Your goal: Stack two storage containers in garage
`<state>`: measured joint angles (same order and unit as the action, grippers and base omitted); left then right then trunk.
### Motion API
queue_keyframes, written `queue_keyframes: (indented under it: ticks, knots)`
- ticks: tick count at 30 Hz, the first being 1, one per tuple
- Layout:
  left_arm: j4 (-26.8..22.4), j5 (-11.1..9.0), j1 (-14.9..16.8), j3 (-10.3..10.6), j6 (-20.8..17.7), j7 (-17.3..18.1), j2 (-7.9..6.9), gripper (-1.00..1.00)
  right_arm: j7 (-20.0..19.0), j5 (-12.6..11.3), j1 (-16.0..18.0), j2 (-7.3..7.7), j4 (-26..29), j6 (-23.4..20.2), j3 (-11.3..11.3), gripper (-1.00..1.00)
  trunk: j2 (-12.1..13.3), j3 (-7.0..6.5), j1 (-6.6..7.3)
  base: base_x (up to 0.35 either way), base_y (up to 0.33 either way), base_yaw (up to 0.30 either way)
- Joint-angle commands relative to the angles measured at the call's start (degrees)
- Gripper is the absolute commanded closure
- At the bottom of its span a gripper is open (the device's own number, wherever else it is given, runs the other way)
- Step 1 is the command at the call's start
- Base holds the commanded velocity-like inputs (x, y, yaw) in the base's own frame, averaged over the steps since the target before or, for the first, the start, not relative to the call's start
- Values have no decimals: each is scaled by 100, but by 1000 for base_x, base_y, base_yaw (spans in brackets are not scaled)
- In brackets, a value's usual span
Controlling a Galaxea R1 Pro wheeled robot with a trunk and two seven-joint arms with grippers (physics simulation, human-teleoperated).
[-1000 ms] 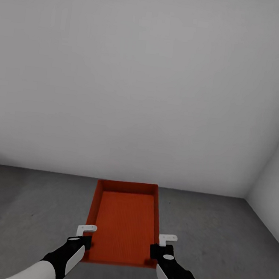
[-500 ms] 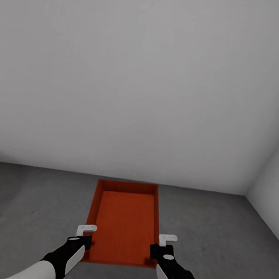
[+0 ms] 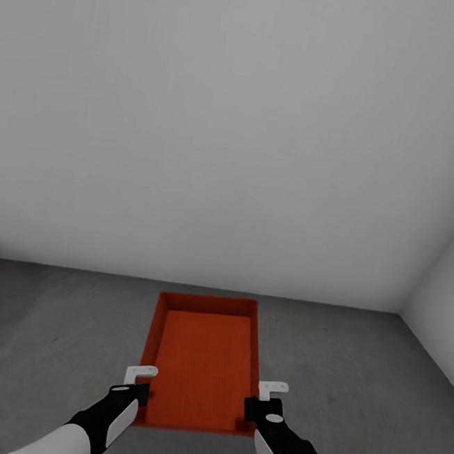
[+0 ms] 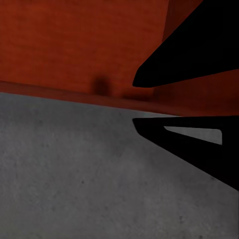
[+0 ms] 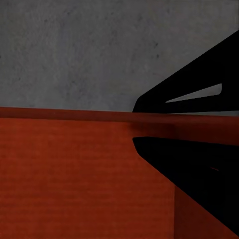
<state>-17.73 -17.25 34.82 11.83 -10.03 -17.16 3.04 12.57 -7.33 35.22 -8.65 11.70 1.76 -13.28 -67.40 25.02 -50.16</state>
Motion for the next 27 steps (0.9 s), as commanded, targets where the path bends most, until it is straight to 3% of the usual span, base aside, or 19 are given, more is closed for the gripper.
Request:
queue_keyframes:
  ticks: [1, 27]
  knots:
    - [-78, 56, 6, -58, 327, -60, -5, 100, 131, -95, 2, 3, -54, 26, 70, 100, -4, 15, 0, 0, 0, 0]
    - [-72, 59, 4, -58, 334, -60, -5, 100, 131, -99, 2, 3, -54, 26, 69, 100, -4, 249, 0, 0, 0, 0]
